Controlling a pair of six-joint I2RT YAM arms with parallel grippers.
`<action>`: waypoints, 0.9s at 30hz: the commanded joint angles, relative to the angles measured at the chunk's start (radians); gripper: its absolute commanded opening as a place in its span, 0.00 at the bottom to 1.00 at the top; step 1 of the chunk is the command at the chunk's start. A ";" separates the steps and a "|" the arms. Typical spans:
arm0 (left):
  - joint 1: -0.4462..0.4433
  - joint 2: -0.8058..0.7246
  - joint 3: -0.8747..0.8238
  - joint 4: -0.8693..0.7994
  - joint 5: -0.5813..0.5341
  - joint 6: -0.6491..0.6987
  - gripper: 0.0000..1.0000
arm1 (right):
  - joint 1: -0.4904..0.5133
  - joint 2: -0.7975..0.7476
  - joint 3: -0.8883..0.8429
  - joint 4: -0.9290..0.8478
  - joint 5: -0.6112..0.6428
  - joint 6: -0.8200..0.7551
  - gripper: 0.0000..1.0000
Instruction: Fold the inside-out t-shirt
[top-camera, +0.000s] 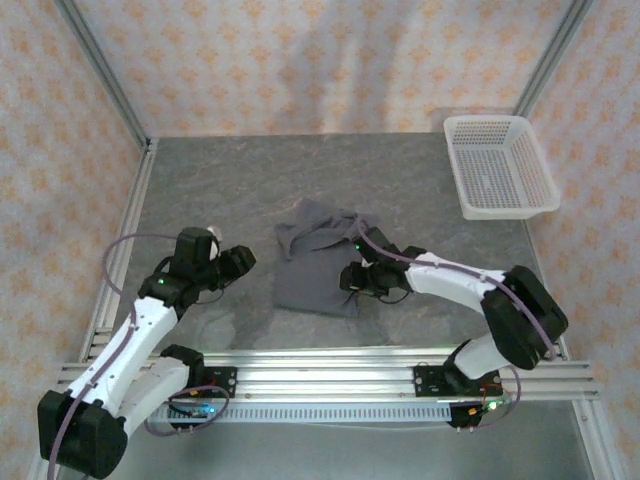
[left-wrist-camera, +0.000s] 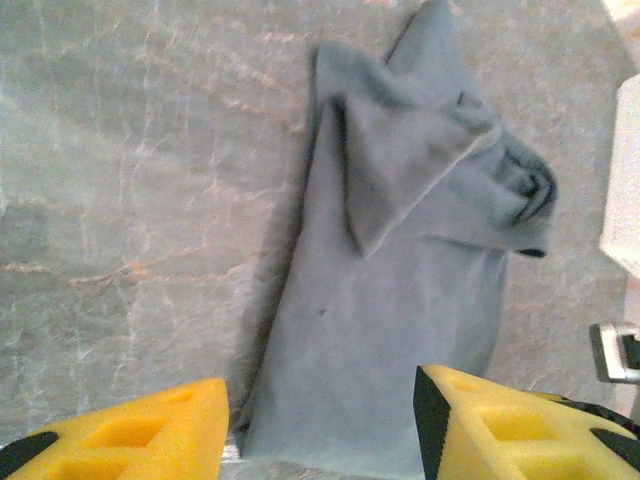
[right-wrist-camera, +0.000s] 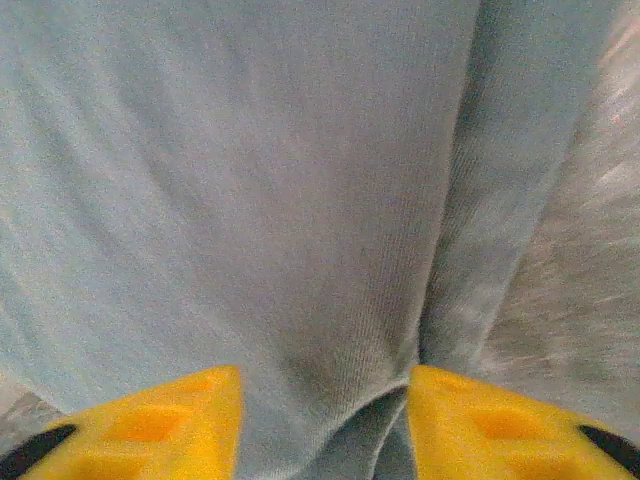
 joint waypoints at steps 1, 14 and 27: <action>0.000 0.162 0.110 -0.026 -0.012 0.048 0.52 | -0.035 -0.012 0.145 -0.056 0.203 -0.054 0.50; -0.034 0.794 0.416 0.222 0.041 0.049 0.56 | -0.150 0.342 0.434 0.025 0.163 0.080 0.52; -0.074 0.879 0.523 0.287 0.100 -0.008 0.00 | -0.161 0.239 0.407 -0.027 0.196 0.122 0.00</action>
